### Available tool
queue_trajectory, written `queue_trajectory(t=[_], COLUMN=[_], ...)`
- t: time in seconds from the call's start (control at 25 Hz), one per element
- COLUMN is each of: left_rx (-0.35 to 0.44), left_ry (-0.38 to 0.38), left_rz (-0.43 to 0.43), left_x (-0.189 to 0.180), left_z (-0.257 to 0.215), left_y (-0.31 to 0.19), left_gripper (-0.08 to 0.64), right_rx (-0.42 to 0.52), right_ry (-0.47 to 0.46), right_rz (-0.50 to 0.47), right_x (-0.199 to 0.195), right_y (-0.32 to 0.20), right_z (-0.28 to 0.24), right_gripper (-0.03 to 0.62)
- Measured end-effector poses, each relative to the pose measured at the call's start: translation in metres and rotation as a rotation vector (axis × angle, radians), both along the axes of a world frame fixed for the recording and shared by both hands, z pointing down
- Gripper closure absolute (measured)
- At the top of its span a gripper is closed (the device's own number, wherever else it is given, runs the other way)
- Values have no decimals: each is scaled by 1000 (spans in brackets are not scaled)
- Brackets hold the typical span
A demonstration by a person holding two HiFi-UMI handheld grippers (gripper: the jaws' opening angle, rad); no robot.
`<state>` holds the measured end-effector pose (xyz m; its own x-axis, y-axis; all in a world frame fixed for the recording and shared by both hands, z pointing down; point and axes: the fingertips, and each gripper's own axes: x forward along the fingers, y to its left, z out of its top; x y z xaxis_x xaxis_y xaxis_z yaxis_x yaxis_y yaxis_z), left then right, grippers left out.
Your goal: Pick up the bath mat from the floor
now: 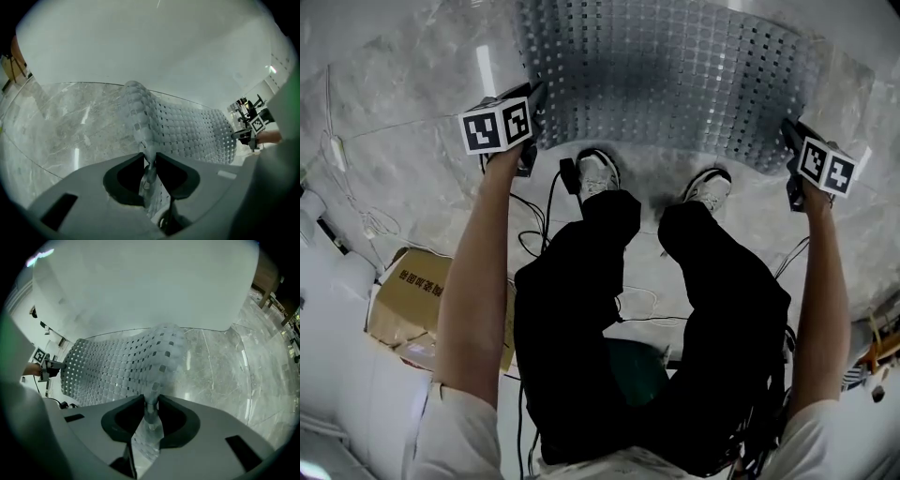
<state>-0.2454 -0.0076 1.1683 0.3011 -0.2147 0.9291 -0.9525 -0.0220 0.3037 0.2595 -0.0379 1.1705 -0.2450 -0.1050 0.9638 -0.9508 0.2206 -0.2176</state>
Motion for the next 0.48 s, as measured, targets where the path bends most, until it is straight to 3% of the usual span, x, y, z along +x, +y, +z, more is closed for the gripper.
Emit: queue_trajectory(t=[0.36,0.48], left_rx=[-38,-45], left_ry=[85,118], left_rz=[16,61], left_x=[37,60], left_z=[-57,-86], left_y=[5,11], left_gripper=[486,486], right_rx=[-49,-50], right_ry=[-99,-139], right_rz=[-70,-118], right_x=[-42,-53], right_y=[13,16], right_z=[-45,-78], right_gripper=[513,517])
